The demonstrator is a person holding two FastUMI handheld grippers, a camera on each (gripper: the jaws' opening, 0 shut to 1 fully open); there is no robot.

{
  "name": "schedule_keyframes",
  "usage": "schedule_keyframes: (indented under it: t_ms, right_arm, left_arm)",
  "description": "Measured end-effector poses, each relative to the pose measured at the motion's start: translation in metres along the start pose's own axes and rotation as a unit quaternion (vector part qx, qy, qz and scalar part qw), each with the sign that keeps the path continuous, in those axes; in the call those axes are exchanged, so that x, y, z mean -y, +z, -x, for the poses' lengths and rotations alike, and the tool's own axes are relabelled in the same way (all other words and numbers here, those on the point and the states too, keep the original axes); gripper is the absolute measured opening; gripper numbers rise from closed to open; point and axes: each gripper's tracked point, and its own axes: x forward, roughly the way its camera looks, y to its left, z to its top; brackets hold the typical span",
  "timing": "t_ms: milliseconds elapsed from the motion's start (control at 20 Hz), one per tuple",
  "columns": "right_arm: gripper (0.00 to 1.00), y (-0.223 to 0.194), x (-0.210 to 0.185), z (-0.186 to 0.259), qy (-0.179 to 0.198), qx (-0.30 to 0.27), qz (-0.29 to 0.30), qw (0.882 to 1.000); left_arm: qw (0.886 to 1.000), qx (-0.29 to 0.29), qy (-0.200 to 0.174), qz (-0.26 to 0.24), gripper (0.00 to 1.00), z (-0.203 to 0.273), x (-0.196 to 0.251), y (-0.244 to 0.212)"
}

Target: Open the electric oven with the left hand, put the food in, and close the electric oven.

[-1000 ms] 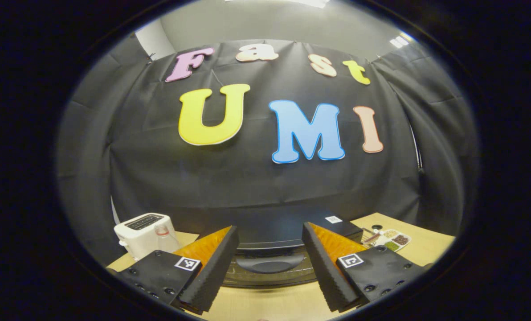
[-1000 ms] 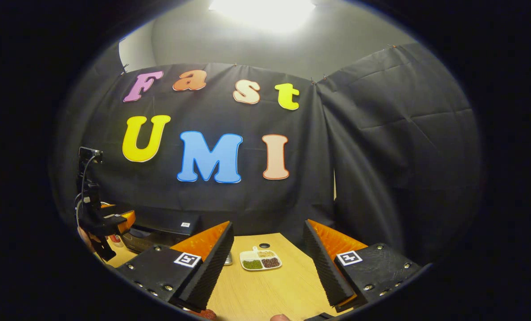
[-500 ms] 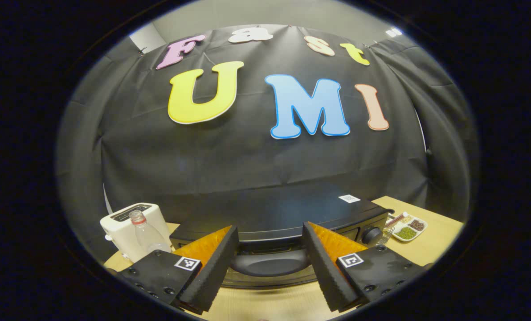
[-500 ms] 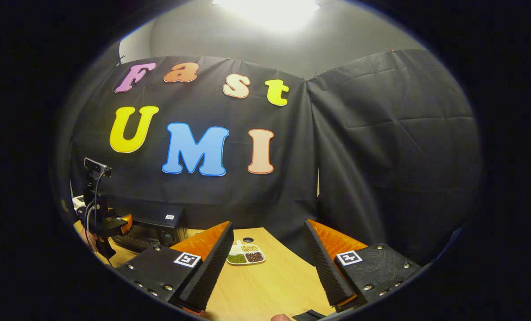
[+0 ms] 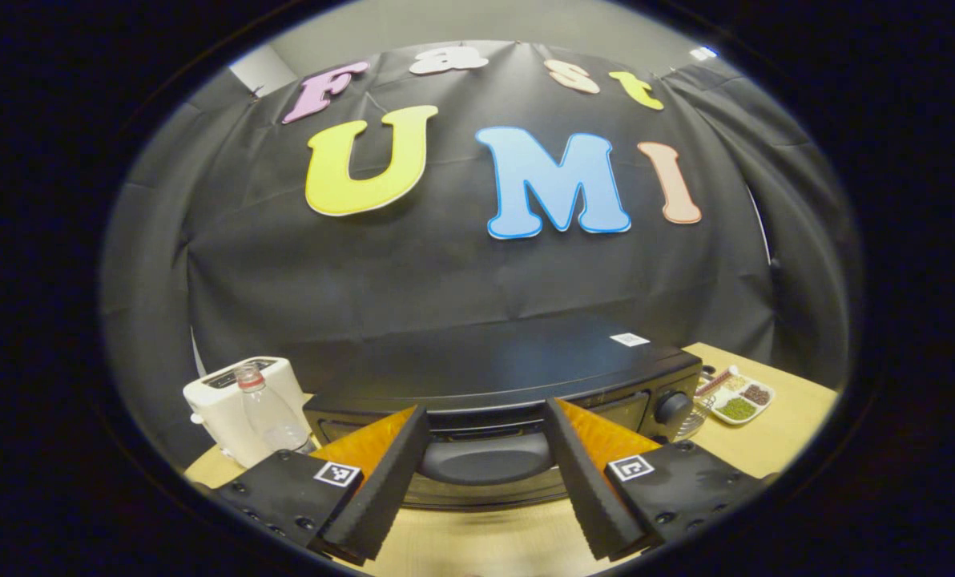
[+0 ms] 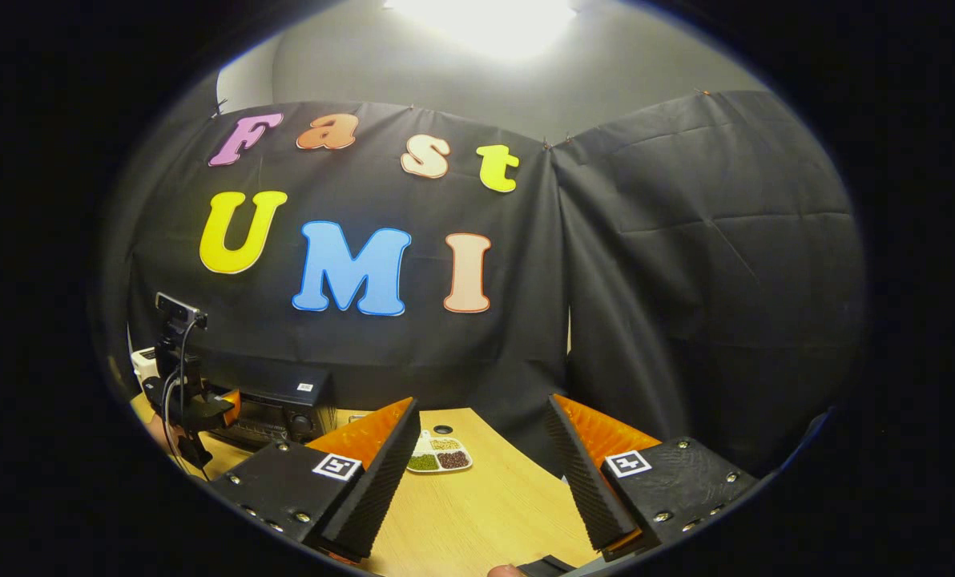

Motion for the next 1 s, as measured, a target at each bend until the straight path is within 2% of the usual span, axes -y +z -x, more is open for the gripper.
schedule_keyframes:
  t_ms: [50,300,350,400,450,500,800,850,950,1000]
  right_arm:
    - [0.95,0.000,0.000,0.000,0.003,0.001,0.000,1.000]
    - [0.95,0.002,0.004,0.008,0.017,0.004,-0.002,1.000]
    - [0.95,0.002,0.004,0.010,0.020,0.004,-0.003,1.000]
    - [0.95,0.002,0.005,0.010,0.023,0.004,-0.003,1.000]
    - [0.95,0.002,0.006,0.011,0.026,0.004,-0.002,1.000]
    - [0.95,0.002,0.006,0.012,0.029,0.004,-0.002,1.000]
    - [0.95,0.004,0.009,0.017,0.049,0.004,-0.001,0.999]
    - [0.95,0.004,0.010,0.019,0.052,0.003,0.000,0.999]
    - [0.95,0.002,0.011,0.021,0.055,0.002,0.001,0.998]
    - [0.95,0.001,0.012,0.022,0.057,0.001,0.002,0.998]
  left_arm:
    - [1.000,0.001,0.000,0.004,1.00,0.005,0.000,-0.001]
    - [1.000,-0.007,0.004,0.001,1.00,0.034,0.003,-0.013]
    - [1.000,-0.010,0.004,-0.001,0.91,0.040,0.004,-0.017]
    - [1.000,-0.013,0.005,-0.002,1.00,0.045,0.005,-0.020]
    - [1.000,-0.017,0.006,-0.001,0.91,0.050,0.005,-0.024]
    - [1.000,-0.020,0.006,-0.001,1.00,0.054,0.006,-0.027]
    - [0.999,-0.045,0.013,0.000,1.00,0.076,0.010,-0.050]
    - [0.998,-0.055,0.015,0.000,0.97,0.078,0.009,-0.058]
    - [0.998,-0.066,0.014,0.004,1.00,0.086,0.011,-0.070]
    - [0.997,-0.072,0.014,0.000,0.97,0.089,0.012,-0.076]
